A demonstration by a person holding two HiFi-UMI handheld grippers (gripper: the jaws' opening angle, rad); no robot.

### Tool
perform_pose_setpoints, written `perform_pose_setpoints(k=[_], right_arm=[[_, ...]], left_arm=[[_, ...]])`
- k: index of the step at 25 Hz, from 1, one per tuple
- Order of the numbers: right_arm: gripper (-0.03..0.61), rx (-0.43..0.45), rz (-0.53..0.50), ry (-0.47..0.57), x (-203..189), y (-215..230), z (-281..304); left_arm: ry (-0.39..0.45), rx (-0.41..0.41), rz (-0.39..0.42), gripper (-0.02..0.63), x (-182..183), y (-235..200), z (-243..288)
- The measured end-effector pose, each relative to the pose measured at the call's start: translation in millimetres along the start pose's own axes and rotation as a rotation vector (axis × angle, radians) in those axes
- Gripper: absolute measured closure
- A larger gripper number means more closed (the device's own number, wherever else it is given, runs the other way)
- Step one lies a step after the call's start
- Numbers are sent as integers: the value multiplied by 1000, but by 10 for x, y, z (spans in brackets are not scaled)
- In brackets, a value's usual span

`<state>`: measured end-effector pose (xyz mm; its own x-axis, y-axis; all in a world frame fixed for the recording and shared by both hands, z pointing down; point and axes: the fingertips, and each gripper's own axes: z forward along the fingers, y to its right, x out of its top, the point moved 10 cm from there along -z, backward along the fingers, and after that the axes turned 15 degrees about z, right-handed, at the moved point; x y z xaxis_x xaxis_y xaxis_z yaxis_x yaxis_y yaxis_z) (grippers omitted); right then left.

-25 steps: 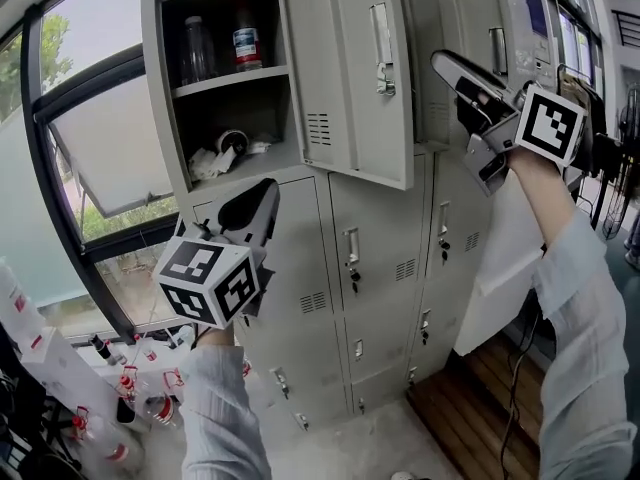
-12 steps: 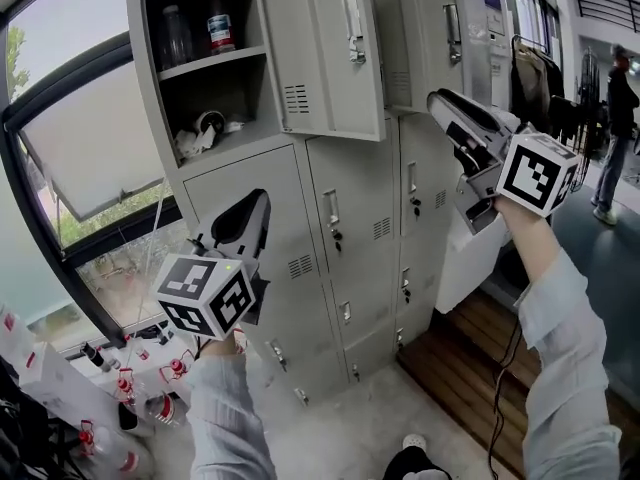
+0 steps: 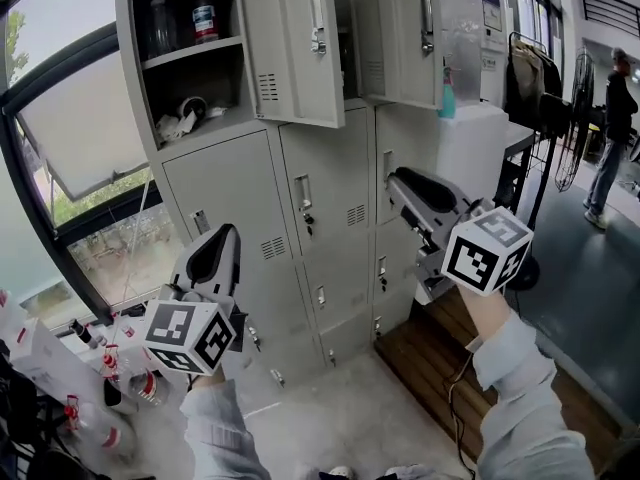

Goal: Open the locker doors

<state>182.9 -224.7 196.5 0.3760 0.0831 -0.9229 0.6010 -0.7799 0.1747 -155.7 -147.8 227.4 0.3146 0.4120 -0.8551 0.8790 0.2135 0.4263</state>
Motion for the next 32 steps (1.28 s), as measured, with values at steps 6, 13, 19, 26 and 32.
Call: perform_pose_setpoints(k=[6,13,19,26,32], right_arm=[[539,59,48,-67,-313,120,-340],[558,64,64,-84,-607,204,-693],[577,50,147,-49,-1002,180,-943],[577,36,128,-64,-1378,-10,-1339],[577,-11,184,-117,-1611,-30,-1640]], left_arm=[[-66,50,-53,600,-75,566,-150],[-100,89,-105,600,-158,1141,-378],[-134,150,-149,600,-266,1551,-609],[-191,193,-146,600,-396,1968,-1004],[-243,243,-153,600,-567,2199,-1177]])
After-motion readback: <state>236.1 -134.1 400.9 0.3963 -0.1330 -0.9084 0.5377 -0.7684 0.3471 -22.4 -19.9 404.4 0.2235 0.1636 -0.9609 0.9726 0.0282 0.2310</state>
